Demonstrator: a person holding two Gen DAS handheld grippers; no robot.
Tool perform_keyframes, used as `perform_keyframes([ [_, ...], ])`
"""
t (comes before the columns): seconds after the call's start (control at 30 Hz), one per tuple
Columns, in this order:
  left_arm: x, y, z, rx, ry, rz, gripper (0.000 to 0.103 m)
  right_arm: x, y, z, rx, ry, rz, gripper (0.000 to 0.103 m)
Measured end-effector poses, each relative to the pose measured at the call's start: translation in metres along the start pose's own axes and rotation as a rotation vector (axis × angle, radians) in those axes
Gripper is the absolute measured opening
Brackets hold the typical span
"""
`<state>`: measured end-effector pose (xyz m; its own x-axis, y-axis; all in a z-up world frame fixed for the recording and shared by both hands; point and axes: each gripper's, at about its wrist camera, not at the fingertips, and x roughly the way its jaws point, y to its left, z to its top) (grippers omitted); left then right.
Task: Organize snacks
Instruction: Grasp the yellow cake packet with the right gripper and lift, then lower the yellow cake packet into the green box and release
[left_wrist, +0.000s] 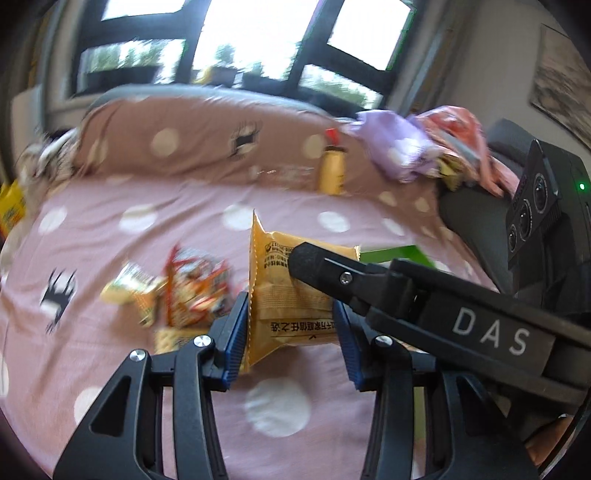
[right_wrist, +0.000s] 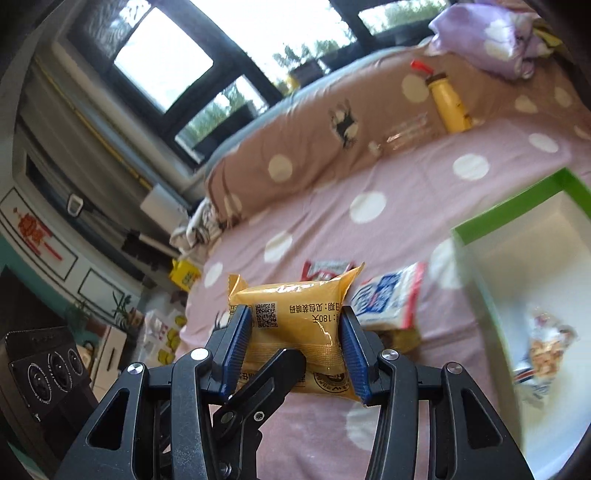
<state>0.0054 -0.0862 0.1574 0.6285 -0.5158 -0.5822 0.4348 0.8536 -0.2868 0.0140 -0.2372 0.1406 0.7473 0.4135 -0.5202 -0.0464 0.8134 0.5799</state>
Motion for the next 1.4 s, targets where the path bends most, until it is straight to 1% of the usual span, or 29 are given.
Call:
perform_keyframes([
  [0.13, 0.01, -0.033, 0.008, 0.079, -0.004, -0.074, 0.044, -0.035, -0.023, 0.009, 0.044, -0.093, -0.044, 0.051],
  [0.27, 0.029, -0.066, 0.011, 0.143, 0.024, -0.148, 0.044, -0.063, -0.053, 0.014, 0.108, -0.159, -0.099, 0.051],
  [0.37, 0.047, -0.09, 0.012, 0.183, 0.063, -0.208, 0.044, -0.08, -0.077, 0.016, 0.167, -0.198, -0.147, 0.051],
  [0.6, 0.084, -0.139, 0.003, 0.26, 0.168, -0.297, 0.044, -0.104, -0.131, 0.011, 0.316, -0.24, -0.258, 0.051],
  [0.83, 0.121, -0.169, -0.011, 0.303, 0.291, -0.347, 0.044, -0.112, -0.18, 0.002, 0.447, -0.218, -0.33, 0.051],
  [1.0, 0.142, -0.175, -0.021, 0.301, 0.361, -0.357, 0.044, -0.108, -0.204, -0.003, 0.501, -0.177, -0.36, 0.051],
  [1.17, 0.16, -0.173, -0.029, 0.279, 0.429, -0.358, 0.043, -0.096, -0.215, -0.006, 0.535, -0.116, -0.402, 0.051],
  [1.23, 0.164, -0.172, -0.032, 0.268, 0.447, -0.358, 0.043, -0.092, -0.218, -0.007, 0.542, -0.097, -0.42, 0.051],
  [1.3, 0.167, -0.174, -0.034, 0.27, 0.457, -0.35, 0.04, -0.09, -0.221, -0.007, 0.539, -0.084, -0.451, 0.051],
  [1.4, 0.172, -0.176, -0.038, 0.277, 0.472, -0.329, 0.04, -0.086, -0.224, -0.008, 0.536, -0.06, -0.484, 0.051],
])
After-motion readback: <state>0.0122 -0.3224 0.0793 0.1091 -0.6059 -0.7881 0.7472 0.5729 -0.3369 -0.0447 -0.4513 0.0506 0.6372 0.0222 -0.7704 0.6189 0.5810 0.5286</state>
